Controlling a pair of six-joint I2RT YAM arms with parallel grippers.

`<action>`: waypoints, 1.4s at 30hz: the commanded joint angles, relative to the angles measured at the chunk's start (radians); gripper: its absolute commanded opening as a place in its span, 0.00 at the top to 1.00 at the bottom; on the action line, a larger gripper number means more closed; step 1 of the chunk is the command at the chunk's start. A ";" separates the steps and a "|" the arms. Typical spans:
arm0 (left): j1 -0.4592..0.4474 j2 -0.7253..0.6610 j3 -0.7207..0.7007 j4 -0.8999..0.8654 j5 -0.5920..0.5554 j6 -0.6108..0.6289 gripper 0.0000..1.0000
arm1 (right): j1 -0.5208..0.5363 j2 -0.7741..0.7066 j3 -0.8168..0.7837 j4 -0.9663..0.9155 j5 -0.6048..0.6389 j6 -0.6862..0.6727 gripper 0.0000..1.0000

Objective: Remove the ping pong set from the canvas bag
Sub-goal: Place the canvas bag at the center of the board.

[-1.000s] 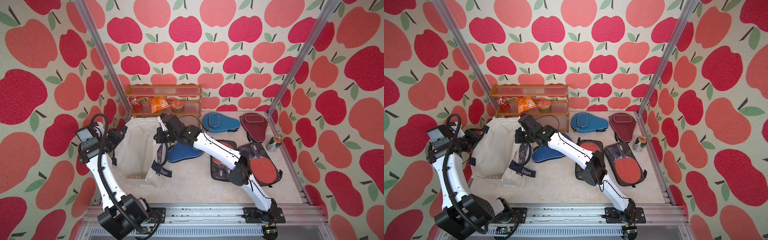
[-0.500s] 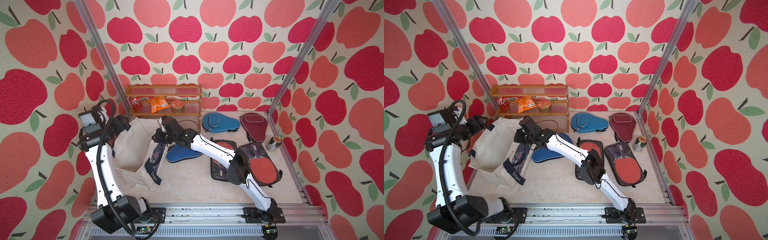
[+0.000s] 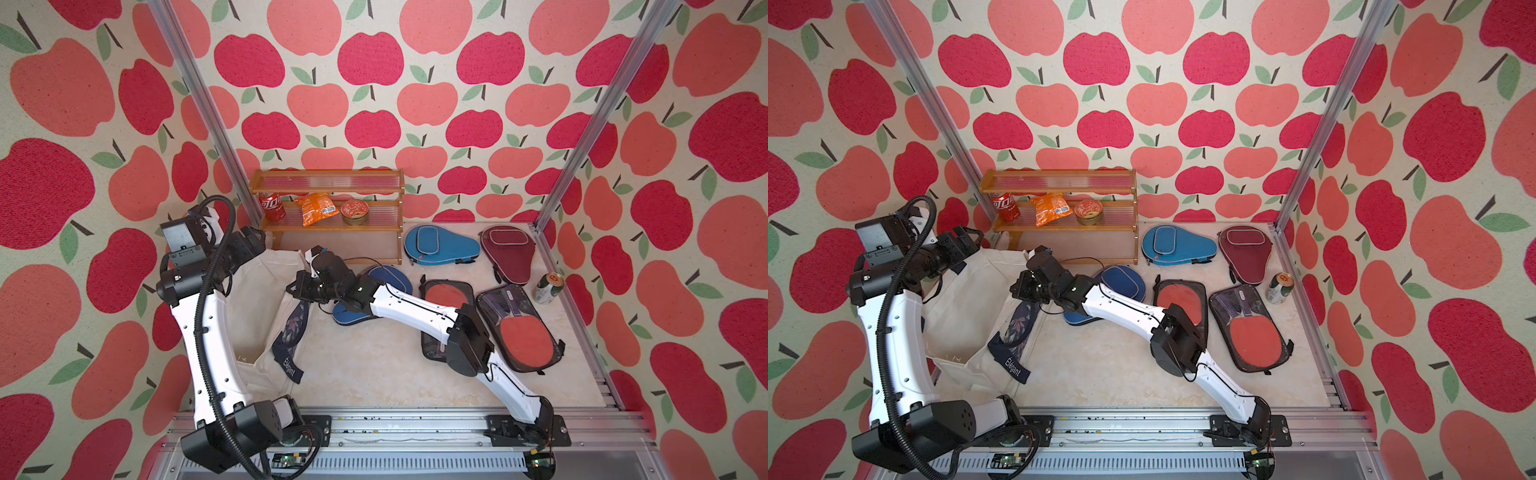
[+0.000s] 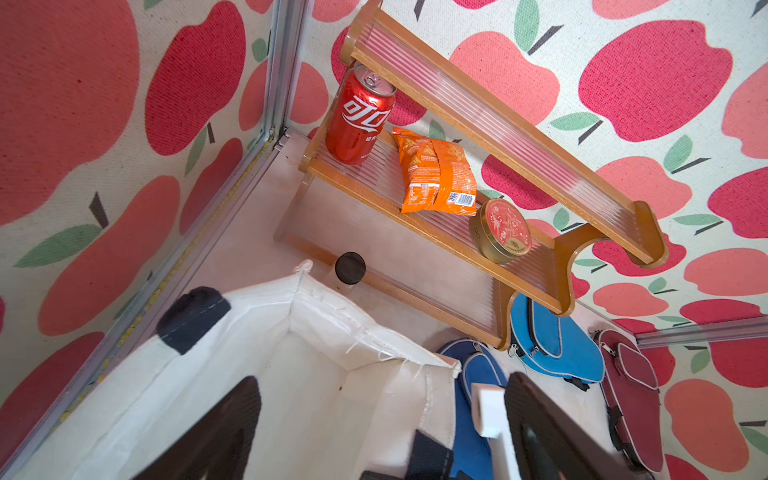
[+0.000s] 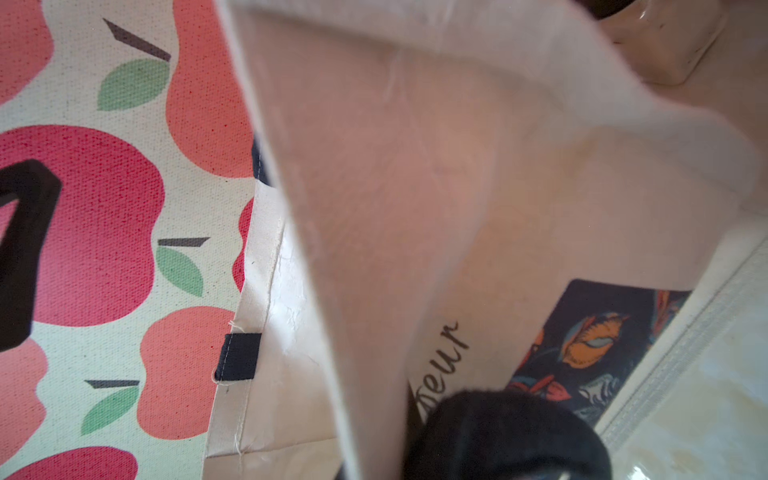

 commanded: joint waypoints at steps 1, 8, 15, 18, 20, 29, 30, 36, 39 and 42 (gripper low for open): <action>-0.014 -0.026 0.019 0.010 0.022 0.016 0.07 | 0.006 0.068 0.048 0.082 -0.021 0.058 1.00; -0.040 -0.032 0.023 0.003 0.035 0.019 0.07 | 0.006 0.173 0.140 0.206 -0.002 0.105 1.00; -0.043 -0.040 0.020 0.008 0.050 0.012 0.07 | 0.006 0.316 0.340 0.241 0.050 0.158 1.00; -0.054 -0.036 0.021 0.005 0.051 0.017 0.07 | 0.000 0.327 0.362 0.260 0.052 0.144 0.94; -0.060 -0.038 0.018 0.004 0.049 0.022 0.07 | -0.006 0.314 0.346 0.270 0.045 0.129 0.88; -0.104 -0.062 -0.005 0.013 0.060 0.012 0.07 | -0.045 0.155 0.072 0.414 0.025 0.067 0.31; -0.109 -0.061 0.002 0.008 0.062 0.011 0.07 | -0.050 0.137 0.053 0.419 0.022 0.051 0.26; -0.153 -0.070 0.044 -0.024 0.070 0.022 0.08 | -0.081 -0.025 -0.187 0.544 0.037 -0.002 0.09; -0.180 -0.084 0.037 -0.029 0.065 0.027 0.08 | -0.092 -0.078 -0.271 0.610 0.029 -0.007 0.05; -0.198 -0.095 0.016 -0.032 0.055 0.032 0.08 | -0.096 -0.103 -0.315 0.666 0.008 0.012 0.04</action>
